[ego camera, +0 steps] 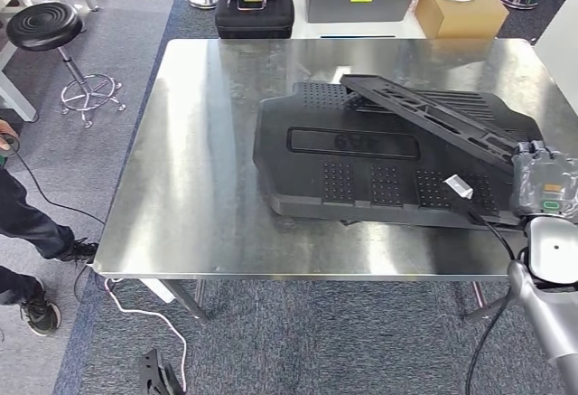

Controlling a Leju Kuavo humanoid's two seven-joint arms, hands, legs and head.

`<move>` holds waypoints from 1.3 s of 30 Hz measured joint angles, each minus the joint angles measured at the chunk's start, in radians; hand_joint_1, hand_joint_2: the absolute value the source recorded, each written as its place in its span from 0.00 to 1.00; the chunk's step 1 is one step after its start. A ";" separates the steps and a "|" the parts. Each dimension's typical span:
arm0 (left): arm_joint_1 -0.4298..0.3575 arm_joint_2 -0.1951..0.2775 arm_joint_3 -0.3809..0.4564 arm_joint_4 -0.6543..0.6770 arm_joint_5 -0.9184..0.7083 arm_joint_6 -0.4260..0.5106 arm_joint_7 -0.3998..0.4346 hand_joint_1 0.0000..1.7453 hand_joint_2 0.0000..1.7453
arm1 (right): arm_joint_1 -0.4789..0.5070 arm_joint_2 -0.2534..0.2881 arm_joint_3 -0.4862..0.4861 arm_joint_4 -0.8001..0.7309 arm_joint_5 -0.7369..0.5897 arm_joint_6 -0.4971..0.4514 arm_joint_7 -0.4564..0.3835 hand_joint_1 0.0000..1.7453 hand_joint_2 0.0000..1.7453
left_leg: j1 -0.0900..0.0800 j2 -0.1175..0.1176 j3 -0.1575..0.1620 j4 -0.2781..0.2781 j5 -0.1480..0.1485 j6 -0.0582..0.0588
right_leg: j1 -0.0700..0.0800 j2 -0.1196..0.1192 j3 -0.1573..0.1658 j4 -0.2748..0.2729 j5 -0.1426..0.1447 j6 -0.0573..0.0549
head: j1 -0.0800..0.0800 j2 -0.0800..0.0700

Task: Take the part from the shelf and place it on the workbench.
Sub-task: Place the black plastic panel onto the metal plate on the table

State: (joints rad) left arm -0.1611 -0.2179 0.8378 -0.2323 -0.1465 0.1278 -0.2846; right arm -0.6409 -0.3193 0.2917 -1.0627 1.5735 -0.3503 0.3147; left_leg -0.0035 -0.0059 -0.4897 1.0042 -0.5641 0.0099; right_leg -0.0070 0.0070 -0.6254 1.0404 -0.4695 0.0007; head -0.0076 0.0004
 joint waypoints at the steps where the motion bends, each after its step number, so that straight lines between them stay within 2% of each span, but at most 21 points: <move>1: 0.000 0.000 0.000 0.000 0.000 0.000 0.000 0.00 0.00 | 0.002 0.000 0.010 0.003 0.000 0.002 0.008 1.00 1.00 | 0.000 0.000 0.000 0.000 0.000 0.000 | 0.000 0.000 0.000 0.000 0.000 0.000 | 0.000 0.000; 6: 0.000 0.000 -0.002 0.000 0.000 0.000 0.005 0.00 0.00 | 0.011 0.001 0.067 0.010 0.000 0.010 0.055 1.00 1.00 | 0.000 0.000 0.000 0.000 0.000 0.000 | 0.000 0.000 0.000 0.000 0.000 0.000 | 0.000 0.000; 7: 0.000 0.000 -0.002 0.000 0.000 0.001 0.005 0.00 0.00 | 0.014 0.002 0.083 0.009 0.000 0.012 0.068 0.97 1.00 | 0.000 0.000 0.000 0.000 0.000 0.000 | 0.000 0.000 0.000 0.000 0.000 0.000 | 0.000 0.000; 10: 0.000 0.000 -0.003 0.000 0.000 0.002 0.005 0.00 0.00 | 0.030 0.007 0.137 0.003 0.000 0.016 0.095 0.22 1.00 | 0.000 0.000 0.000 0.000 0.000 0.000 | 0.000 0.000 0.000 0.000 0.000 0.000 | 0.000 0.000; 11: 0.000 0.000 -0.003 0.000 0.000 0.002 0.005 0.00 0.00 | 0.035 0.009 0.151 0.000 0.000 0.016 0.098 0.00 1.00 | 0.000 0.000 0.000 0.000 0.000 0.000 | 0.000 0.000 0.000 0.000 0.000 0.000 | 0.000 0.000; 14: 0.000 0.000 -0.003 0.000 0.000 0.000 0.007 0.00 0.00 | 0.046 0.013 0.179 -0.012 0.000 0.011 0.086 0.00 1.00 | 0.000 0.000 0.000 0.000 0.000 0.000 | 0.000 0.000 0.000 0.000 0.000 0.000 | 0.000 0.000; 18: 0.000 0.000 -0.003 0.000 0.000 0.008 0.010 0.00 0.00 | 0.056 0.014 0.195 -0.036 0.000 -0.003 0.057 0.00 0.00 | 0.000 0.000 0.000 0.000 0.000 0.000 | 0.000 0.000 0.000 0.000 0.000 0.000 | 0.000 0.000; 33: 0.000 0.000 -0.003 0.000 0.000 0.016 0.010 0.00 0.00 | 0.087 0.002 0.207 -0.131 0.000 -0.054 0.031 0.00 0.00 | 0.000 0.000 0.001 0.000 0.000 0.000 | 0.000 0.000 0.000 0.000 0.000 0.000 | 0.000 0.000; 39: 0.000 0.000 -0.003 0.000 0.000 0.025 0.007 0.00 0.00 | 0.143 -0.014 0.189 -0.241 0.000 -0.089 0.003 0.00 0.00 | 0.000 0.000 0.000 0.000 0.000 0.000 | 0.000 0.000 0.000 0.000 0.000 0.000 | 0.000 0.000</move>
State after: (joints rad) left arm -0.1607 -0.2182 0.8347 -0.2323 -0.1465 0.1533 -0.2780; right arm -0.4976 -0.3328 0.4803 -1.3034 1.5736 -0.4394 0.3175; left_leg -0.0036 -0.0059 -0.4892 1.0041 -0.5641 0.0098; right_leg -0.0069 0.0072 -0.6252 1.0403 -0.4695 0.0006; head -0.0076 0.0004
